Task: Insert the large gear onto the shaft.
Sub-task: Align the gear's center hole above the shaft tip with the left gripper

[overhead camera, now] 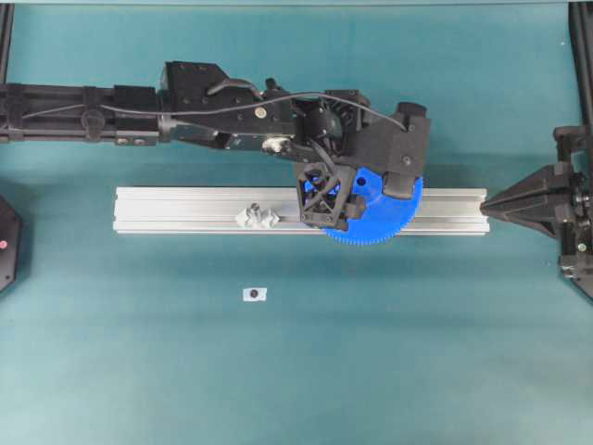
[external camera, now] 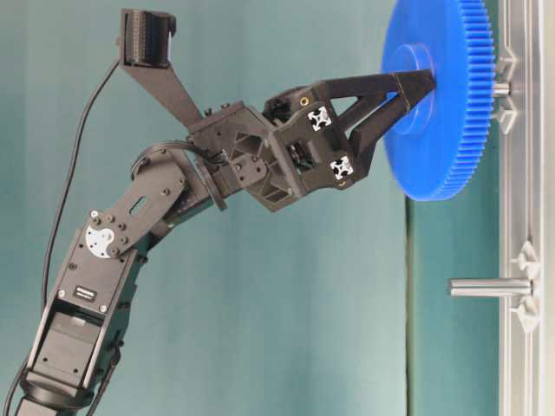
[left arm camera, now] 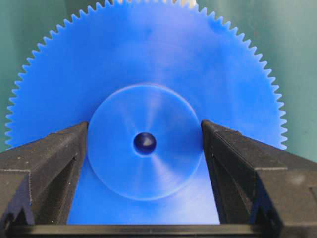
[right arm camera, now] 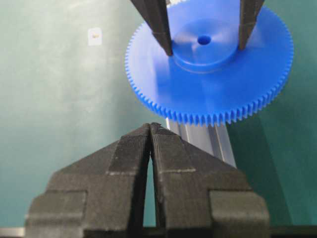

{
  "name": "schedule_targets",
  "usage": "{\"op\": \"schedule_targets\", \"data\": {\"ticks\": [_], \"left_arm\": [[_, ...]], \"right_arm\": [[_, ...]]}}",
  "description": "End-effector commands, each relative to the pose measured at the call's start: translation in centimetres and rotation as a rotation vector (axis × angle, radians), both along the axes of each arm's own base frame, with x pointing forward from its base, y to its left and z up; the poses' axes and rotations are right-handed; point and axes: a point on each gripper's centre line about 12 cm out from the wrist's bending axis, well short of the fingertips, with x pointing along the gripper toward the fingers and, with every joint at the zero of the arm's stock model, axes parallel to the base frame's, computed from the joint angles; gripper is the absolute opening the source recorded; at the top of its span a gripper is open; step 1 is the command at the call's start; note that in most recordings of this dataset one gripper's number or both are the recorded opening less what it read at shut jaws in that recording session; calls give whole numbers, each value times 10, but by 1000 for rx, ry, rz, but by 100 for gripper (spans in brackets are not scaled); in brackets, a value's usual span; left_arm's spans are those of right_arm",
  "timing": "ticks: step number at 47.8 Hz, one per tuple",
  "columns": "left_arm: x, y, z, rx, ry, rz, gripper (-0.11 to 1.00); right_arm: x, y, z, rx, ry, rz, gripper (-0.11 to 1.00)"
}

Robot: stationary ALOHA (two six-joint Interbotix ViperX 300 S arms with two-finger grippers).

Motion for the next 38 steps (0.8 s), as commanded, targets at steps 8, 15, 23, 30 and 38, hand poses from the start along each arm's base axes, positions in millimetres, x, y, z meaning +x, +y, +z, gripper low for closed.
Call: {"op": "schedule_targets", "data": {"ticks": [8,15,23,30,38], "left_arm": [[8,5,36,17,-92,6,81],[10,4,44,19,-107,3,81],[7,2,37,12,-59,2,81],[7,-9,30,7,-32,-18,81],[9,-15,14,0,-2,-28,81]], "right_arm": [[2,-2,4,10,-13,-16,10],[2,-2,4,10,-13,-16,10],[2,-2,4,10,-16,-16,10],[2,-2,4,9,-16,-16,10],[1,-2,4,10,-17,-16,10]]}}
